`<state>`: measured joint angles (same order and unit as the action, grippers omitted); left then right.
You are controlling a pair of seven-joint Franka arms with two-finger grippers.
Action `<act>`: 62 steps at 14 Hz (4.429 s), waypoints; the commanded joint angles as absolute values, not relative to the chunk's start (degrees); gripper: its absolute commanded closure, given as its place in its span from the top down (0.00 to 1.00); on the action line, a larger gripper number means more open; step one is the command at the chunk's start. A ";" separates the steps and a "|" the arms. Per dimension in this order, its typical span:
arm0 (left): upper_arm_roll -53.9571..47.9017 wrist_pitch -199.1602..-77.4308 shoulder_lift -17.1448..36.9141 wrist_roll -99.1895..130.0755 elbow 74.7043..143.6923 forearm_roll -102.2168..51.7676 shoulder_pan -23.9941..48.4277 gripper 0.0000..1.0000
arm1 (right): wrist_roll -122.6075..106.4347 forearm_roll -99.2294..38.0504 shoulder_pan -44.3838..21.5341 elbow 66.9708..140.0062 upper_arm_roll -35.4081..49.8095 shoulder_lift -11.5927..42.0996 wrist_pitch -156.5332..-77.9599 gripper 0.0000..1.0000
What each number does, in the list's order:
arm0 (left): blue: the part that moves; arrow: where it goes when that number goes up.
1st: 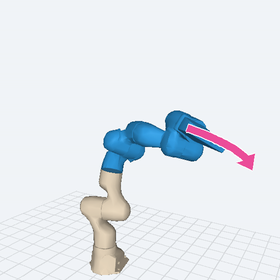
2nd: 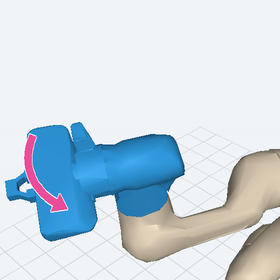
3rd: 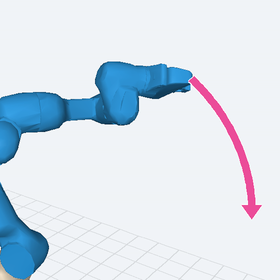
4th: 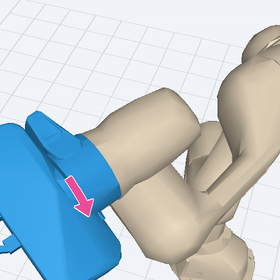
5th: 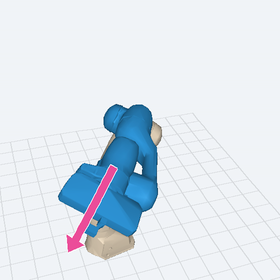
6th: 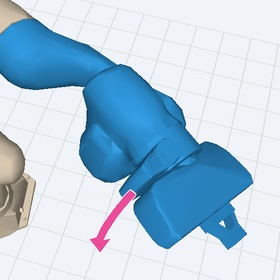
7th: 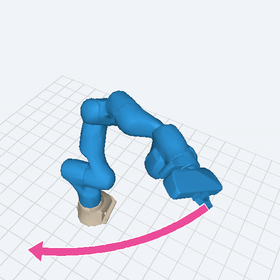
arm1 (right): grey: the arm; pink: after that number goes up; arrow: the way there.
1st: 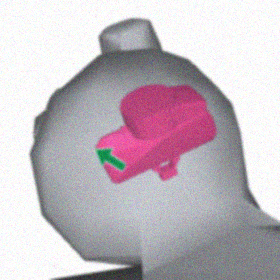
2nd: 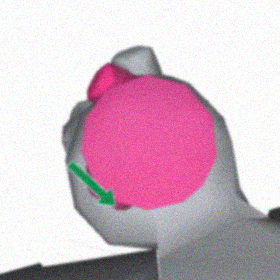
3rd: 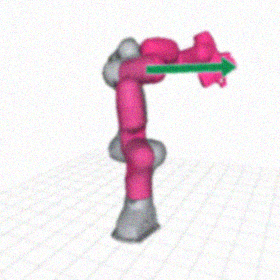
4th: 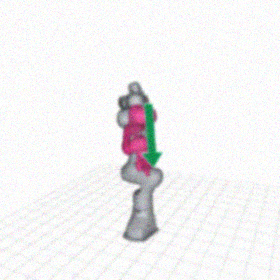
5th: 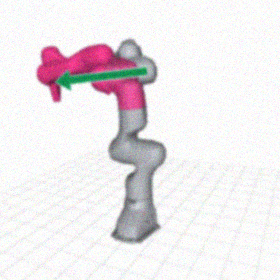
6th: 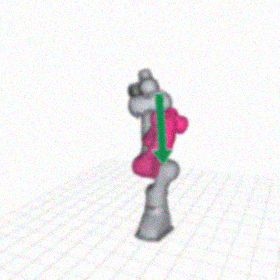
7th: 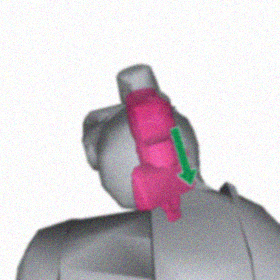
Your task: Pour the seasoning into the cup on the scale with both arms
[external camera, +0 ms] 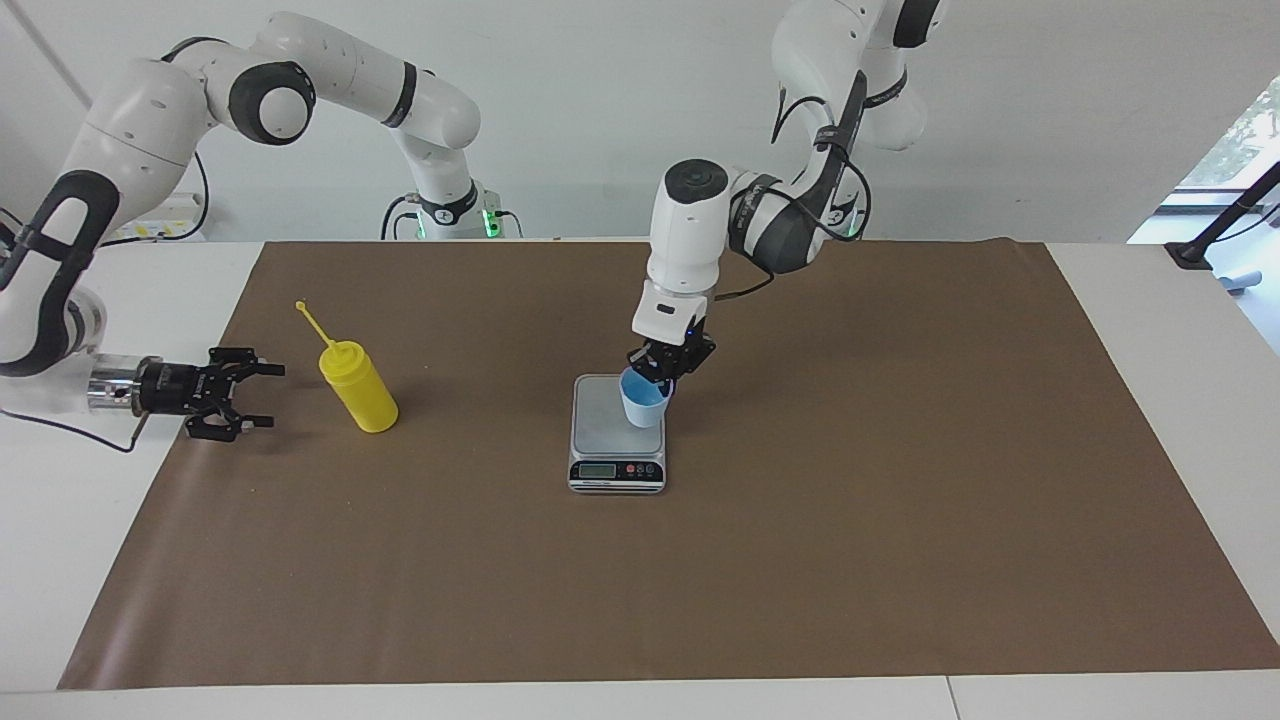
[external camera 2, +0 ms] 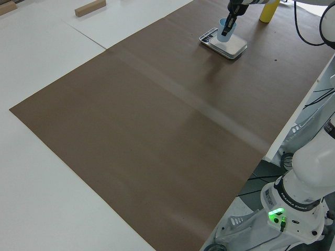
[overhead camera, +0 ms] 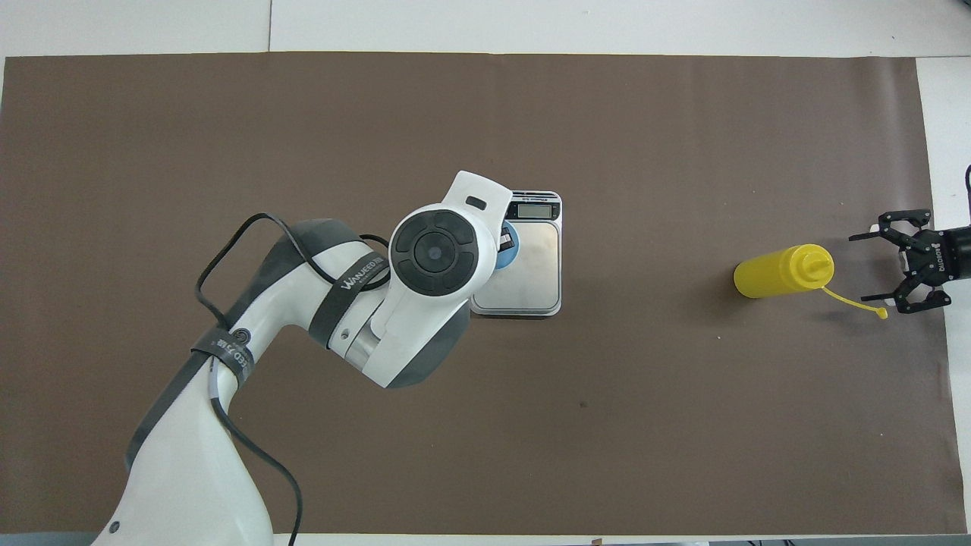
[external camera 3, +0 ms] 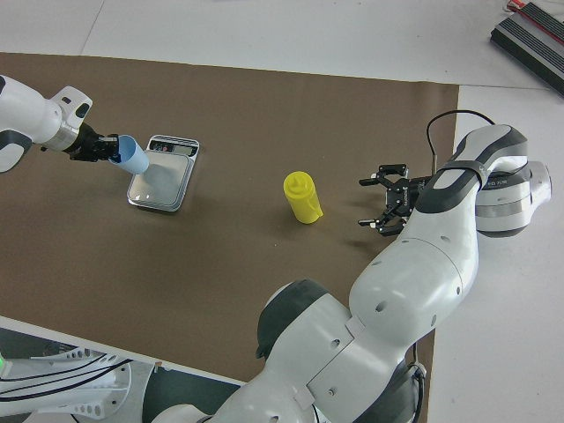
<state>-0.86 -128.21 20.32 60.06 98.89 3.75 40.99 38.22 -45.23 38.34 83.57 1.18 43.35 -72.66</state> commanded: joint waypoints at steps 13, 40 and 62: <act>0.09 -126.16 14.69 59.69 100.46 5.98 42.10 1.00 | 36.03 -53.79 31.47 109.07 2.46 27.42 -86.91 1.00; 0.70 -93.62 -0.71 -3.69 94.41 -1.49 2.29 1.00 | 91.11 -24.73 -6.84 102.05 2.28 16.52 -116.54 0.00; 0.62 -87.63 -1.23 -6.68 92.81 -2.64 0.79 1.00 | 107.92 16.95 -23.72 87.98 2.46 21.88 -101.17 0.00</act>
<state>1.03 -88.86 -1.28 -5.79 93.18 -2.18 1.68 105.43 13.02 -21.75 90.95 2.46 19.50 -104.11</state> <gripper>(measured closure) 0.000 0.485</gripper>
